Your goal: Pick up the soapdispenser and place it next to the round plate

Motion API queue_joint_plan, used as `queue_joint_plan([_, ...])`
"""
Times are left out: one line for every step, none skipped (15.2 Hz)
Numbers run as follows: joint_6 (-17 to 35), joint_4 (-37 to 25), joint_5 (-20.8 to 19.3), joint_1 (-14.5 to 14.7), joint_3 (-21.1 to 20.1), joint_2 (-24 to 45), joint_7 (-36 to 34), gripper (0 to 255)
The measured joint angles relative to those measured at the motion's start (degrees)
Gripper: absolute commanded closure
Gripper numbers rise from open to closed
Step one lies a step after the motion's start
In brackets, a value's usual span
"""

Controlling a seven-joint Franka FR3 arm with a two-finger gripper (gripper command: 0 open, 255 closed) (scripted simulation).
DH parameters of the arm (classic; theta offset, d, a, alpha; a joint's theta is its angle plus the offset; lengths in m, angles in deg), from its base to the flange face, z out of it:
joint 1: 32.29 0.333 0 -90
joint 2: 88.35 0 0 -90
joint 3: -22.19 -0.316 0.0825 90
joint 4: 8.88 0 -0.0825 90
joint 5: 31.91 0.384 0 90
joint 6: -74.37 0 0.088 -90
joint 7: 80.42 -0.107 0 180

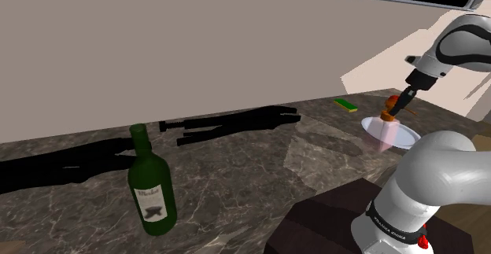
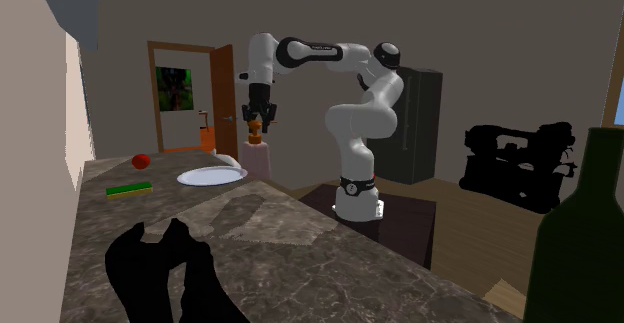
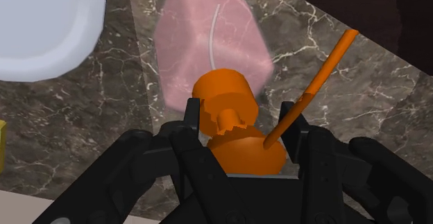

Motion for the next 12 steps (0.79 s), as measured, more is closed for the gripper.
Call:
queue_joint_plan([0.65,0.57,-0.41,-0.04,0.49,0.05,-0.07,255])
queue_joint_plan([1.25,1.13,-0.86,-0.17,1.01,0.04,-0.06,255])
queue_joint_plan([1.89,1.88,-1.38,-0.42,1.54,-0.05,-0.05,255])
queue_joint_plan([2.47,2.14,-1.86,-0.4,2.24,0.12,0.08,255])
queue_joint_plan([2.94,2.6,-2.23,-0.52,2.64,0.12,0.07,255])
queue_joint_plan([3.74,3.27,-2.88,-0.68,3.43,0.18,0.13,255])
queue_joint_plan([4.35,3.61,-3.23,-0.57,3.93,0.36,0.04,255])
queue_joint_plan([4.59,3.87,-3.43,-0.64,4.12,0.35,0.02,255])
queue_joint_plan([4.73,3.97,-3.51,-0.63,4.22,0.38,-0.01,255])
queue_joint_plan([4.78,4.02,-3.53,-0.63,4.23,0.38,-0.03,255])
queue_joint_plan([4.81,4.04,-3.55,-0.63,4.26,0.39,-0.03,255])
queue_joint_plan([4.83,4.06,-3.56,-0.63,4.27,0.39,-0.04,255])
